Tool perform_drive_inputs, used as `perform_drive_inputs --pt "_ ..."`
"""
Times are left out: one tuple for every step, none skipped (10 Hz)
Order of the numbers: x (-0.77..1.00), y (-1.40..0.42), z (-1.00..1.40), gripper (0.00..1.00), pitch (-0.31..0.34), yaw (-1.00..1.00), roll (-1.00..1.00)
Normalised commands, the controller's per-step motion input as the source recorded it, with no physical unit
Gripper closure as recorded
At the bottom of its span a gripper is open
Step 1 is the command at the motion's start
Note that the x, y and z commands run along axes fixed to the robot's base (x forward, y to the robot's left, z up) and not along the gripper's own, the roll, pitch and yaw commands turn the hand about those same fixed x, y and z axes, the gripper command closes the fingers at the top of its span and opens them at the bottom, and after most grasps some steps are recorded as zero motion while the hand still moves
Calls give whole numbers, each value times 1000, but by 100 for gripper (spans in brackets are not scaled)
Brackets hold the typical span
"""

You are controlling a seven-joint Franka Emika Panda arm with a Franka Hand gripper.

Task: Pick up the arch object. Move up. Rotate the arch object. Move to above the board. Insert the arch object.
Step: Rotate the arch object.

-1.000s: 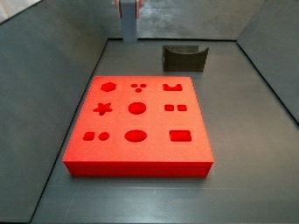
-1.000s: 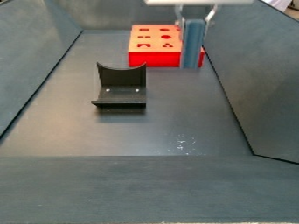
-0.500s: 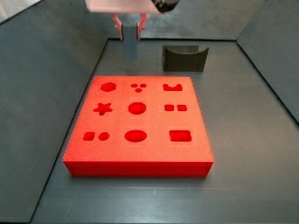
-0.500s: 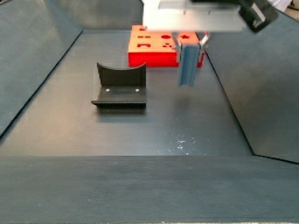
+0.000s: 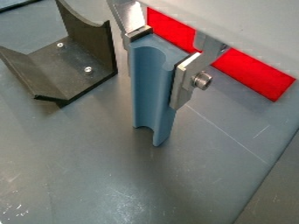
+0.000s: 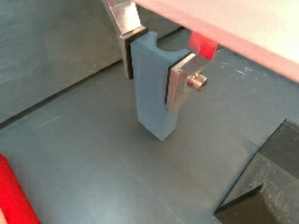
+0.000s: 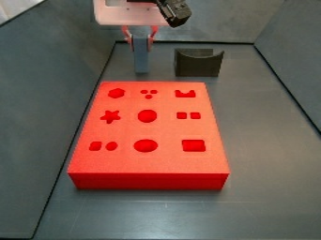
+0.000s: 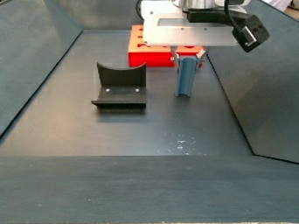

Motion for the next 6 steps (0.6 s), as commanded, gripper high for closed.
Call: perform_drive_inputs --pt "1 28 -219 100 -10 -62 -11" --pt "3 30 -218 100 -11 -61 -11" --pt "0 0 0 0 -12 -62 -11" --pt "0 0 1000 0 -14 -56 -10" --pt "-10 0 1000 0 -4 -56 -11" --pt "-35 0 1000 0 24 -53 -16"
